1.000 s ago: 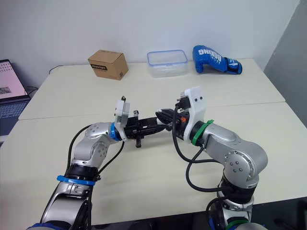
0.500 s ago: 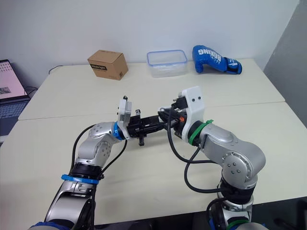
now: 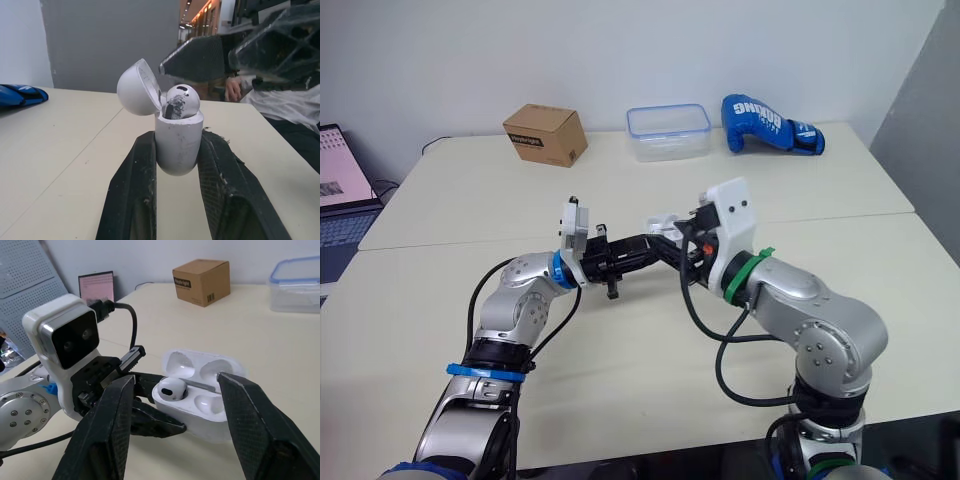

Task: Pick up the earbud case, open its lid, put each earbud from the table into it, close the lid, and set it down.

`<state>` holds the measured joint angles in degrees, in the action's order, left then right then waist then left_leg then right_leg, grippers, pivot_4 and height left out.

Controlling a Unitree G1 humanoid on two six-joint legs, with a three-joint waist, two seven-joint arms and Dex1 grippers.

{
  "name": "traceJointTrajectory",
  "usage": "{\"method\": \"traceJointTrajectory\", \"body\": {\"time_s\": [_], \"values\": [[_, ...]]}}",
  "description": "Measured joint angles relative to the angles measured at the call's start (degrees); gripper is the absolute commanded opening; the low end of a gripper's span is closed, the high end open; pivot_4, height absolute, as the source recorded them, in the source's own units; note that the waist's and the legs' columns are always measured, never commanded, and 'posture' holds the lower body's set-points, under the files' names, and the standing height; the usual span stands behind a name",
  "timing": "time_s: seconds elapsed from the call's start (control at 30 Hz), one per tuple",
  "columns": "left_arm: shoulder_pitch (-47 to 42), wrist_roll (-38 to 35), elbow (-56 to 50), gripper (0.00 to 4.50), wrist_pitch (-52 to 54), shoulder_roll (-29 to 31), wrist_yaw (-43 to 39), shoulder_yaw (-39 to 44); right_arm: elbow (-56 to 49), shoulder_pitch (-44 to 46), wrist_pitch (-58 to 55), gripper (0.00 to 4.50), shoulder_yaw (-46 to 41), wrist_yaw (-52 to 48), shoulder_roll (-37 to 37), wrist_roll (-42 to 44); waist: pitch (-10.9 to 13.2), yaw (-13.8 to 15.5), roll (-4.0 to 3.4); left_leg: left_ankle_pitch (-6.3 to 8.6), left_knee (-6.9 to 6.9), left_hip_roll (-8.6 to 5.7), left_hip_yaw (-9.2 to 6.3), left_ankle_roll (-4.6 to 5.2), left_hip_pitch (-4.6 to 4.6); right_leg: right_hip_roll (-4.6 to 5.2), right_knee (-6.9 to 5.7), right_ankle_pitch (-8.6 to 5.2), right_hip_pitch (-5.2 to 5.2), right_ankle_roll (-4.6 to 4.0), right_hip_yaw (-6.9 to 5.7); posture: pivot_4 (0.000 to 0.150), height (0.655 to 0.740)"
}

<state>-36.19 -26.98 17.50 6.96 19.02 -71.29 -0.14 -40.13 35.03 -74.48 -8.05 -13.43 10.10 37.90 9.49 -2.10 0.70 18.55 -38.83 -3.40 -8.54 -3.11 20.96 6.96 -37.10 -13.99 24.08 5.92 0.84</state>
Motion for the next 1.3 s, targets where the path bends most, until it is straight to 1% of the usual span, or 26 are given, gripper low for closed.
{"method": "traceJointTrajectory", "body": {"time_s": [0.07,0.1,0.2,0.27,0.33,0.4,0.47,0.53,0.6,0.7,0.77,0.87,1.03,1.3], "values": [[0.01,0.0,-0.02,0.79,0.0,0.01,-0.46,0.03,0.09,0.35,0.29,2.79,-1.36,-1.63,1.38,2.11,0.0,-0.01,0.0,0.0,0.0,0.0,0.0,0.0,0.0,0.0,-0.01,0.0,0.0,0.0,0.0,0.15,0.7307],[0.01,-0.01,-0.05,0.79,0.01,0.0,-0.63,0.03,0.19,1.15,0.26,2.79,-2.65,-3.66,2.84,4.77,0.01,0.01,0.0,0.0,0.0,0.0,0.0,0.0,0.0,0.0,0.0,0.0,0.0,0.0,0.0,0.15,0.7307],[0.1,-0.24,-0.23,0.79,0.22,0.1,-0.85,0.23,0.55,4.6,0.28,2.79,-6.71,-10.13,9.89,12.24,0.01,0.11,0.0,0.01,-0.02,0.0,-0.02,0.01,0.0,0.0,0.06,0.0,-0.05,0.0,-0.04,0.15,0.7307],[0.39,-0.63,-1.26,0.79,0.54,0.45,-1.67,0.28,3.72,6.57,-0.49,2.79,-5.65,-18.29,22.46,15.26,0.03,0.33,0.01,0.01,-0.02,-0.03,0.01,0.03,0.03,0.02,0.11,0.0,-0.08,0.0,-0.05,0.15,0.7307],[0.66,-1.08,-1.57,0.79,0.91,1.4,-2.24,0.54,8.13,7.96,0.53,2.79,-4.02,-24.7,32.52,14.37,0.03,0.29,0.02,0.02,0.0,-0.01,0.03,0.06,0.0,0.0,0.12,0.0,-0.12,0.01,-0.06,0.15,0.7307],[0.66,-1.25,-1.77,0.79,1.35,1.66,-2.65,0.56,12.88,8.98,4.28,2.79,0.52,-31.04,40.54,10.78,0.03,0.25,0.02,0.02,0.01,0.06,0.06,0.06,-0.02,-0.04,0.09,-0.01,-0.11,0.02,-0.07,0.15,0.7307],[0.81,-1.37,-2.19,0.79,1.46,1.68,-3.0,0.51,17.72,9.69,9.71,2.79,6.67,-35.96,46.08,5.27,0.03,0.2,0.02,0.02,0.0,0.06,0.13,0.06,-0.02,-0.03,0.09,-0.01,-0.1,0.02,-0.03,0.15,0.7307],[1.16,-1.55,-3.24,0.79,1.58,1.67,-3.07,0.51,23.3,10.55,15.48,2.79,12.94,-39.38,48.96,-1.69,0.04,0.05,0.03,0.02,-0.01,0.05,0.22,0.06,-0.02,-0.01,0.1,-0.01,-0.08,0.03,0.03,0.15,0.7307],[1.73,-1.84,-4.45,0.79,1.78,1.64,-3.02,0.51,28.15,10.85,20.81,2.79,17.88,-41.49,49.27,-7.64,0.04,0.03,0.03,0.02,0.01,0.06,0.23,0.05,-0.01,-0.01,0.1,-0.01,-0.03,0.03,0.04,0.15,0.7307],[3.18,-2.14,-6.46,0.79,2.87,1.55,-2.99,0.35,35.66,11.02,27.25,2.79,24.7,-42.71,47.31,-15.93,0.05,0.06,0.04,0.01,0.01,0.04,0.24,0.03,0.03,0.02,0.11,-0.01,0.01,0.03,0.05,0.15,0.7307],[3.83,-2.22,-7.44,0.79,3.67,1.57,-2.88,0.34,39.46,10.8,30.35,2.79,27.54,-43.97,46.07,-19.48,0.05,0.19,0.04,0.01,0.0,0.04,0.22,0.02,0.05,0.03,0.11,-0.01,0.03,0.03,0.04,0.15,0.7307],[4.22,-2.39,-9.05,0.79,5.09,1.65,-2.57,0.35,43.89,10.71,34.17,2.79,29.14,-45.43,44.7,-23.39,0.05,0.25,0.04,0.01,0.0,0.02,0.21,0.02,0.06,0.04,0.14,-0.01,0.01,0.03,0.04,0.15,0.7307],[4.83,-2.96,-11.31,0.79,6.6,2.16,-1.88,0.41,51.85,10.67,36.87,2.79,29.71,-45.78,42.19,-28.58,0.05,0.27,0.04,0.0,-0.01,0.02,0.2,0.01,0.06,0.04,0.13,0.0,0.01,0.02,0.04,0.15,0.7307],[6.32,-3.37,-12.87,0.79,7.63,2.37,-1.55,0.42,56.35,9.15,37.88,2.79,29.71,-46.36,40.79,-33.3,0.05,0.3,0.04,0.0,-0.01,0.02,0.21,0.01,0.06,0.04,0.12,0.0,0.0,0.02,0.04,0.15,0.7307]]}}
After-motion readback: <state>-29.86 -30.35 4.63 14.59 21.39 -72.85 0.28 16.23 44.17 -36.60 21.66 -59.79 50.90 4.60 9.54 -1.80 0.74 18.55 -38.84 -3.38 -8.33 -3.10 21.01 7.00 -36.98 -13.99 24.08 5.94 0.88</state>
